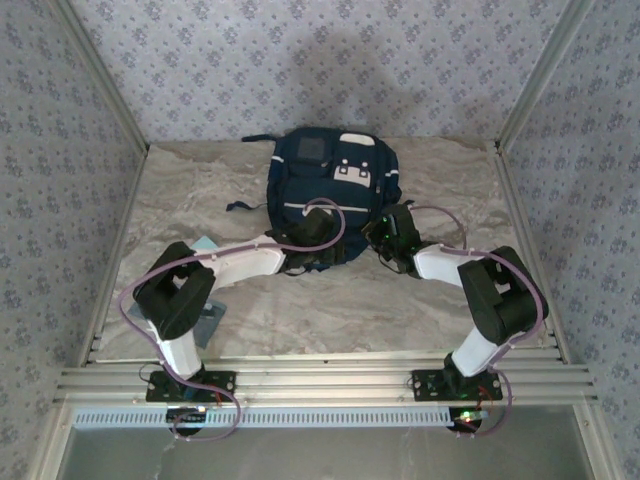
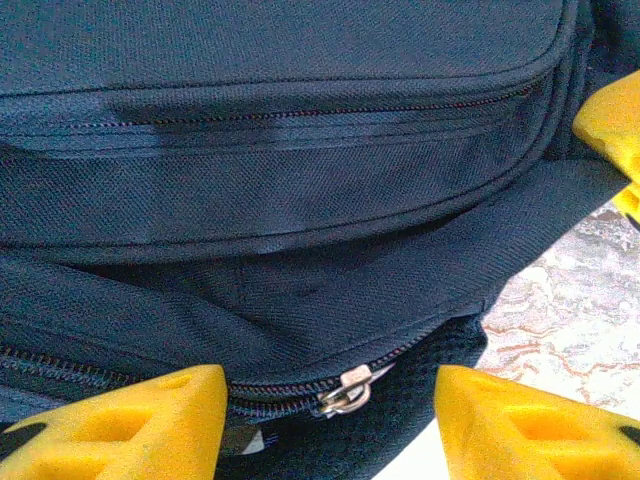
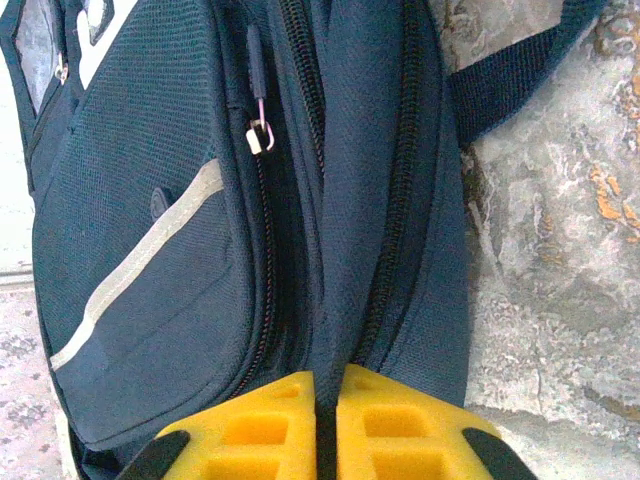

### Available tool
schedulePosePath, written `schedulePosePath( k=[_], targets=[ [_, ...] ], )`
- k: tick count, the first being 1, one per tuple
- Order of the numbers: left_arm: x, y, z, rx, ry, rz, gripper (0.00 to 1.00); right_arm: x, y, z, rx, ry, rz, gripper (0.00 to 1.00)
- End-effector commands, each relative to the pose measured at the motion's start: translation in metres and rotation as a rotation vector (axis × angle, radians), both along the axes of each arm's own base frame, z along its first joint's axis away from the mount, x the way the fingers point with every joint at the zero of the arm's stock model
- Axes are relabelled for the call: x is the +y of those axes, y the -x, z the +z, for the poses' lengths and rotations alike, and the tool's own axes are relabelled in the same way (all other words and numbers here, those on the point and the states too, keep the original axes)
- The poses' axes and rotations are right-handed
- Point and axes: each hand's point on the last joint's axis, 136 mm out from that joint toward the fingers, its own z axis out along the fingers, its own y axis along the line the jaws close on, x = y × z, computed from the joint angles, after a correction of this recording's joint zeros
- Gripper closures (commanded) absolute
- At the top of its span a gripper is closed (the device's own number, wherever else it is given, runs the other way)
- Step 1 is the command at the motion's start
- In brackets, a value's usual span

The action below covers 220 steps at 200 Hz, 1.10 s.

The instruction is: Pack the student bag

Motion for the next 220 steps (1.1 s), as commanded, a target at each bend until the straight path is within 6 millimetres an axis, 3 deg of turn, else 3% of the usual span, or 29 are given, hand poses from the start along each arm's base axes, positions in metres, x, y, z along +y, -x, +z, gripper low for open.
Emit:
schedulePosePath(
  k=[1, 13, 45, 67, 92, 160, 188, 220],
  targets=[
    [0.003, -0.003, -0.005, -0.005, -0.021, 0.037, 0.47, 0.012, -0.011, 0.017, -0.063, -0.050, 0.010, 0.95],
    [0.003, -0.001, -0.010, 0.006, -0.033, 0.040, 0.48, 0.014, -0.011, 0.016, -0.066, -0.062, 0.010, 1.00],
    [-0.001, 0.008, -0.016, 0.028, -0.047, 0.026, 0.46, 0.019, -0.013, 0.020, -0.077, -0.071, 0.014, 1.00],
    [0.001, 0.017, -0.011, 0.043, -0.058, 0.021, 0.39, 0.019, -0.014, 0.022, -0.081, -0.069, 0.013, 1.00],
    [0.005, 0.023, -0.001, 0.040, -0.048, 0.033, 0.39, 0.019, -0.015, 0.023, -0.082, -0.065, 0.015, 1.00],
    [0.003, 0.025, -0.025, 0.087, -0.068, 0.054, 0.57, 0.018, -0.012, 0.025, -0.090, -0.053, 0.014, 1.00],
    [0.010, 0.011, -0.032, 0.037, -0.115, 0.089, 0.57, 0.020, -0.012, 0.024, -0.092, -0.048, 0.020, 1.00],
    [0.002, -0.015, -0.027, -0.026, -0.111, 0.110, 0.54, 0.022, -0.010, 0.024, -0.092, -0.050, 0.031, 1.00]
  ],
)
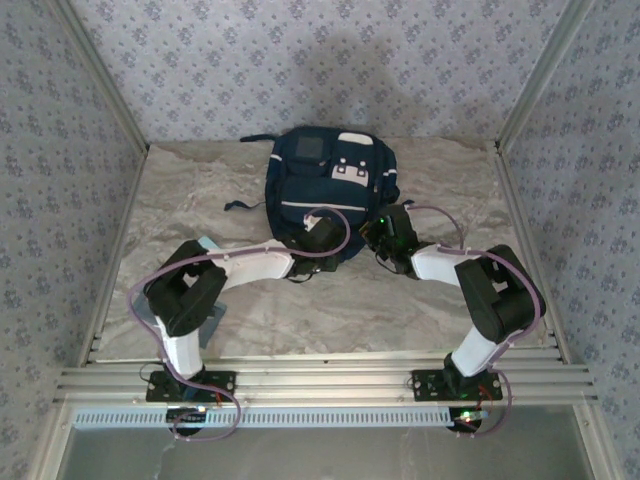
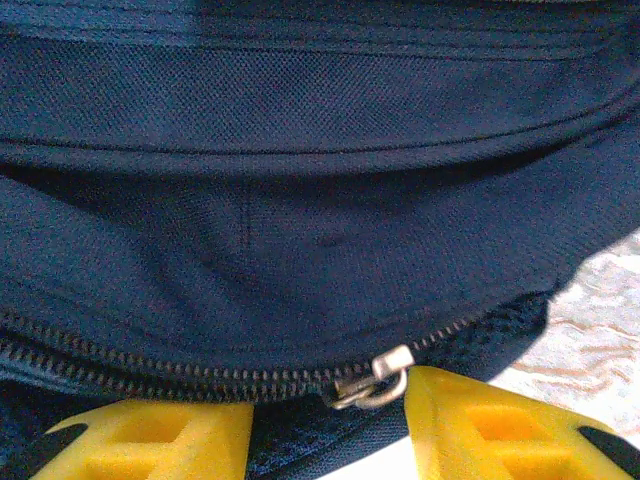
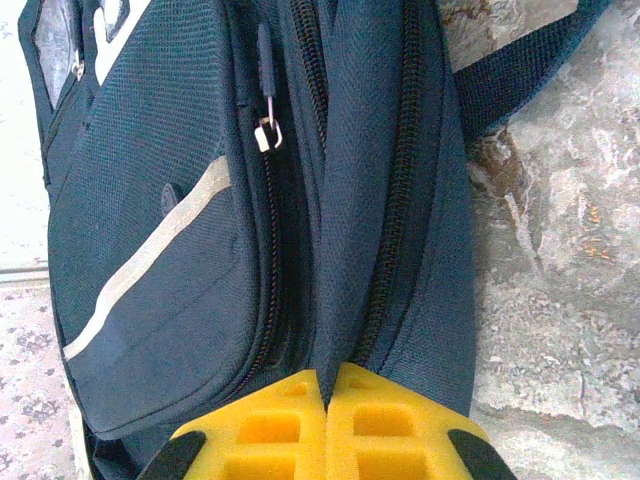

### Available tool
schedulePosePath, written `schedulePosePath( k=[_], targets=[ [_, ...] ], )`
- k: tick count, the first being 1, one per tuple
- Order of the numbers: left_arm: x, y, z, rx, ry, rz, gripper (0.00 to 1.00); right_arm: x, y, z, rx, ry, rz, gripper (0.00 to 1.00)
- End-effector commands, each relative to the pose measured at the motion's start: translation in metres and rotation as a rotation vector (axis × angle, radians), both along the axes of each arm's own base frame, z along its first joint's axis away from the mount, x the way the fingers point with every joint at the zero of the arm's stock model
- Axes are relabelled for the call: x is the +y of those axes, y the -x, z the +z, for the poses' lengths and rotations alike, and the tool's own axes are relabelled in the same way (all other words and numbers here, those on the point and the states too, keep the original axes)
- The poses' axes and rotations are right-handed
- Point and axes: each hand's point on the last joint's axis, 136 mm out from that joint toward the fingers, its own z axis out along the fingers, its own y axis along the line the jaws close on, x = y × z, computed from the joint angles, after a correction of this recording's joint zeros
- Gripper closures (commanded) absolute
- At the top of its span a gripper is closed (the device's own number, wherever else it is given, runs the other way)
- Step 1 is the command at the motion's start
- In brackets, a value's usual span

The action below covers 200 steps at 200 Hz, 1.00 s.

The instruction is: Pack the student bag

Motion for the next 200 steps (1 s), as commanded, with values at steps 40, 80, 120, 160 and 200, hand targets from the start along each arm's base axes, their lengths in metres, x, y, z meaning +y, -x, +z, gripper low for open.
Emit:
schedulePosePath(
  k=[40, 80, 120, 160, 200],
  targets=[
    [-0.004, -0.036, 0.013, -0.097, -0.004, 0.029, 0.74, 0.007, -0.005, 0.024, -0.076, -0.024, 0.016, 1.00],
    [0.000, -0.025, 0.027, -0.075, 0.030, 0.014, 0.85, 0.004, -0.005, 0.023, -0.073, -0.001, 0.017, 1.00],
    [0.004, -0.014, 0.043, -0.020, 0.023, -0.028, 0.92, -0.005, 0.000, 0.014, -0.051, 0.048, 0.015, 1.00],
    [0.006, -0.010, 0.052, 0.022, 0.036, -0.072, 1.00, -0.013, 0.003, 0.017, -0.059, 0.087, 0.005, 1.00],
    [0.006, -0.008, 0.052, 0.086, 0.063, -0.118, 0.98, -0.018, 0.002, 0.016, -0.057, 0.140, 0.008, 1.00]
  ],
)
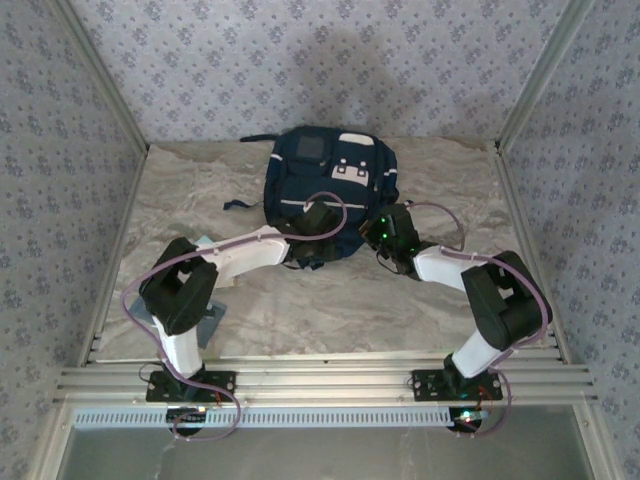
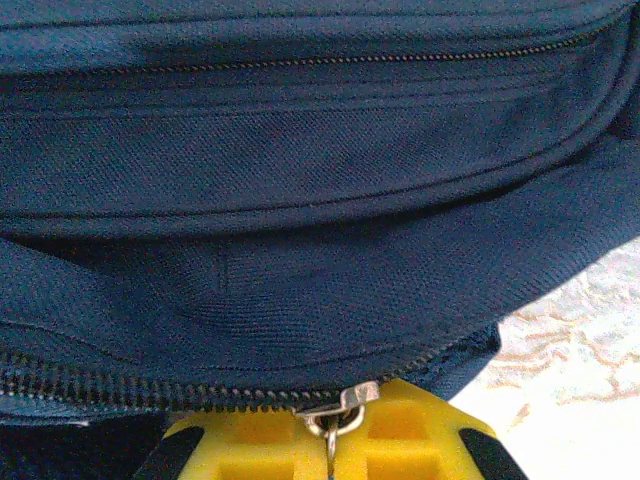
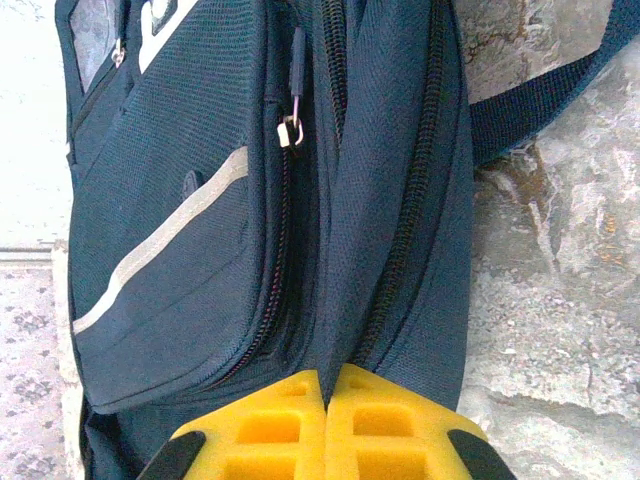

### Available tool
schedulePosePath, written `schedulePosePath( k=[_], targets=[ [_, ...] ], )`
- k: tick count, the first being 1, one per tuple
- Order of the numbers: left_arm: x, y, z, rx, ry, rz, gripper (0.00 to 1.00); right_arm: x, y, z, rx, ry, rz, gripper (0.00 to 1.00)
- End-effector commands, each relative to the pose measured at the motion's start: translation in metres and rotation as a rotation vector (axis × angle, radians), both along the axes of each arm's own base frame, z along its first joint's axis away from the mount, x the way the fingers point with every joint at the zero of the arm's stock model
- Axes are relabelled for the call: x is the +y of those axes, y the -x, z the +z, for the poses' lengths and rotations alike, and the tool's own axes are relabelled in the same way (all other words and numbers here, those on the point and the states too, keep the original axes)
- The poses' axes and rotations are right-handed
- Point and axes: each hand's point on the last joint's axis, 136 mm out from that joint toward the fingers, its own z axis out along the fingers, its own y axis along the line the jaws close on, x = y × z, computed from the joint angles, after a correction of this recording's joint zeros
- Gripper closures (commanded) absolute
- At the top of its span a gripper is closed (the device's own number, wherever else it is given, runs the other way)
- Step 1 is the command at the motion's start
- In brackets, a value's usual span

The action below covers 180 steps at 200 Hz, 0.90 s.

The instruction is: Pack the student bag

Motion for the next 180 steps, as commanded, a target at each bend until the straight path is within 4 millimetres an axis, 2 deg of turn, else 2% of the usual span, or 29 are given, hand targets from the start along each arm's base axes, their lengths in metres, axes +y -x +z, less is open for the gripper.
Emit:
schedulePosePath(
  k=[1, 45, 69, 95, 137, 158, 180],
  targets=[
    [0.005, 0.001, 0.023, 0.021, 0.036, -0.035, 0.98, -0.015, -0.001, 0.002, -0.017, 0.086, -0.026, 1.00],
    [0.017, 0.004, 0.017, 0.057, -0.026, -0.148, 1.00, -0.025, -0.002, -0.001, -0.017, 0.154, -0.022, 1.00],
    [0.039, 0.002, 0.012, 0.058, -0.126, -0.176, 1.00, -0.031, -0.002, 0.003, -0.027, 0.202, -0.017, 1.00],
    [0.062, -0.007, 0.012, 0.040, -0.168, -0.126, 1.00, -0.037, -0.004, 0.004, -0.030, 0.225, -0.017, 1.00],
    [0.100, -0.018, 0.017, 0.031, -0.186, -0.052, 1.00, -0.066, -0.002, 0.004, -0.018, 0.276, -0.048, 1.00],
    [0.107, -0.018, 0.018, 0.025, -0.184, -0.055, 1.00, -0.079, -0.002, 0.006, -0.019, 0.295, -0.066, 1.00],
    [0.105, -0.016, 0.013, 0.035, -0.168, -0.075, 1.00, -0.091, -0.004, 0.005, -0.011, 0.310, -0.078, 1.00]
  ],
)
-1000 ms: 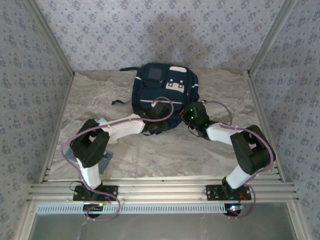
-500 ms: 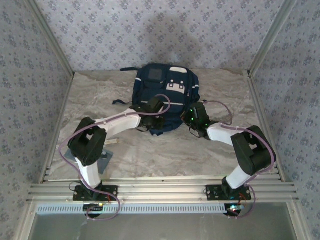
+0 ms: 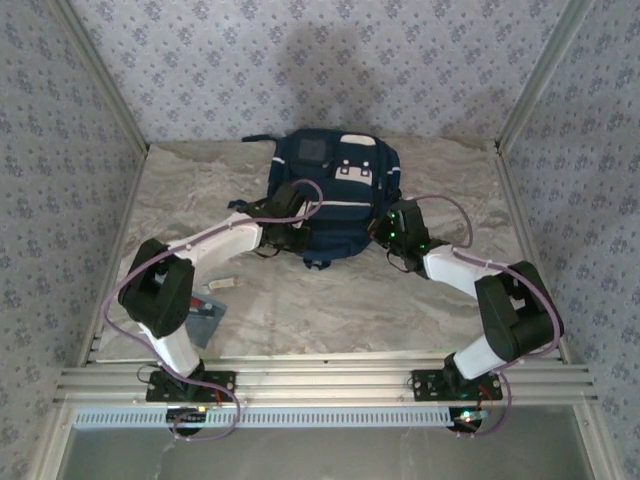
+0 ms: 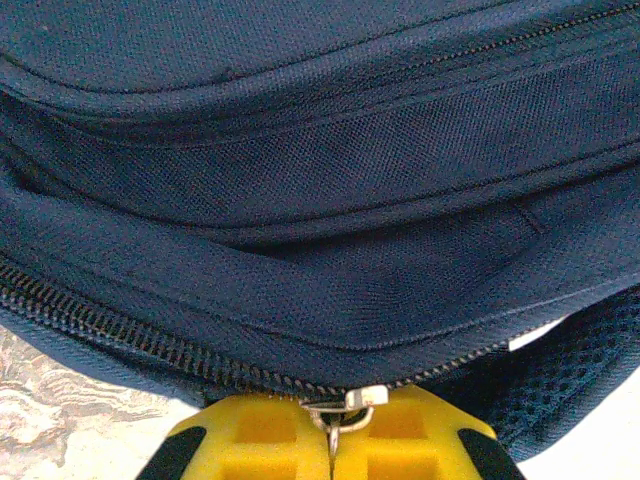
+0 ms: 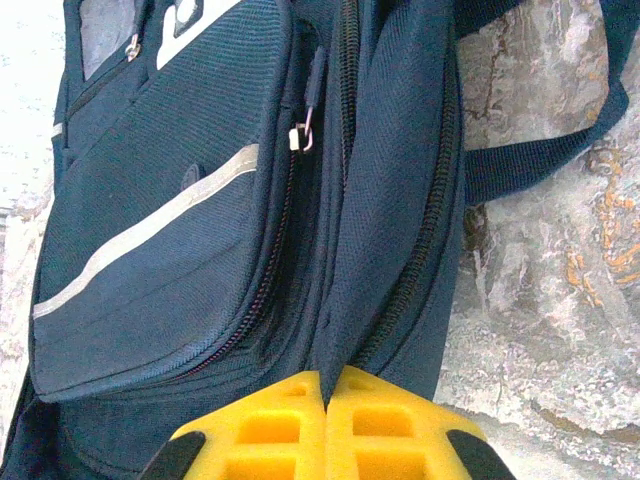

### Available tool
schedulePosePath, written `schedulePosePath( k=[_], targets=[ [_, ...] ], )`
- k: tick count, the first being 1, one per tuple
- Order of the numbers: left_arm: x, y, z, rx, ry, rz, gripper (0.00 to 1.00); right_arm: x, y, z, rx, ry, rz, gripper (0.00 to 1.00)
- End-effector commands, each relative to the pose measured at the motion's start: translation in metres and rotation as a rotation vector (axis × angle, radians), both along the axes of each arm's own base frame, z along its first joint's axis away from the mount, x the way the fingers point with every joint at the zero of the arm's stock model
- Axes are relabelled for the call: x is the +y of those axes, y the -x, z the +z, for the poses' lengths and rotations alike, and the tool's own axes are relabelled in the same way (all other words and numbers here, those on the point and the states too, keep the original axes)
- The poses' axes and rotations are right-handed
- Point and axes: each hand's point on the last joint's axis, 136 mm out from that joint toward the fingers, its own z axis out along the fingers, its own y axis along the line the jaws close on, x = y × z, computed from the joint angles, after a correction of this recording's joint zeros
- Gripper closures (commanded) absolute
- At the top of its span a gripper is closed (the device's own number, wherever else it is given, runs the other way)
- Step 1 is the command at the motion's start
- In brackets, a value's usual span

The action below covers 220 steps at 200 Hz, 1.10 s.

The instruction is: Pack the student bag

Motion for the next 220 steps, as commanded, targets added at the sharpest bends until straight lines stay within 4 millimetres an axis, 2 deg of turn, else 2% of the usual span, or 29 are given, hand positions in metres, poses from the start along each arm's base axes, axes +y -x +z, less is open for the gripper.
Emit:
schedulePosePath(
  k=[1, 14, 30, 50, 65, 73, 110, 135, 159, 168, 193, 203, 220],
  targets=[
    [0.043, -0.005, 0.001, -0.012, -0.098, 0.068, 1.00, -0.064, -0.007, -0.009, 0.016, 0.162, -0.159, 1.00],
    [0.032, 0.001, -0.002, 0.025, -0.044, 0.033, 1.00, -0.067, -0.009, -0.007, 0.009, 0.165, -0.155, 1.00],
    [0.004, 0.014, -0.001, 0.085, 0.079, -0.033, 1.00, -0.063, -0.014, -0.002, -0.014, 0.157, -0.126, 1.00],
    [-0.038, 0.035, 0.011, 0.160, 0.220, -0.143, 1.00, -0.052, -0.023, 0.007, -0.037, 0.152, -0.061, 1.00],
    [-0.058, 0.049, 0.019, 0.220, 0.227, -0.212, 1.00, -0.044, -0.031, 0.014, -0.051, 0.162, -0.012, 1.00],
    [-0.062, 0.052, 0.020, 0.250, 0.194, -0.223, 1.00, -0.039, -0.035, 0.017, -0.056, 0.172, 0.013, 1.00],
    [-0.050, 0.061, 0.017, 0.380, 0.060, -0.180, 1.00, -0.027, -0.042, 0.021, -0.048, 0.317, 0.157, 1.00],
    [-0.041, 0.057, 0.022, 0.364, 0.009, -0.153, 1.00, -0.029, -0.042, 0.008, -0.005, 0.413, 0.216, 1.00],
    [-0.055, 0.052, 0.032, 0.343, 0.088, -0.147, 1.00, -0.029, -0.039, 0.000, 0.010, 0.419, 0.225, 1.00],
    [-0.063, 0.050, 0.036, 0.339, 0.133, -0.146, 1.00, -0.027, -0.037, 0.004, 0.007, 0.394, 0.224, 0.93],
    [-0.081, 0.044, 0.037, 0.360, 0.224, -0.124, 1.00, -0.026, -0.024, 0.029, -0.001, 0.320, 0.186, 0.53],
    [-0.088, 0.042, 0.036, 0.365, 0.256, -0.107, 1.00, -0.029, -0.015, 0.038, 0.003, 0.287, 0.153, 0.40],
    [-0.102, 0.037, 0.037, 0.374, 0.332, -0.075, 1.00, -0.032, 0.004, 0.046, 0.020, 0.194, 0.093, 0.28]
  ],
)
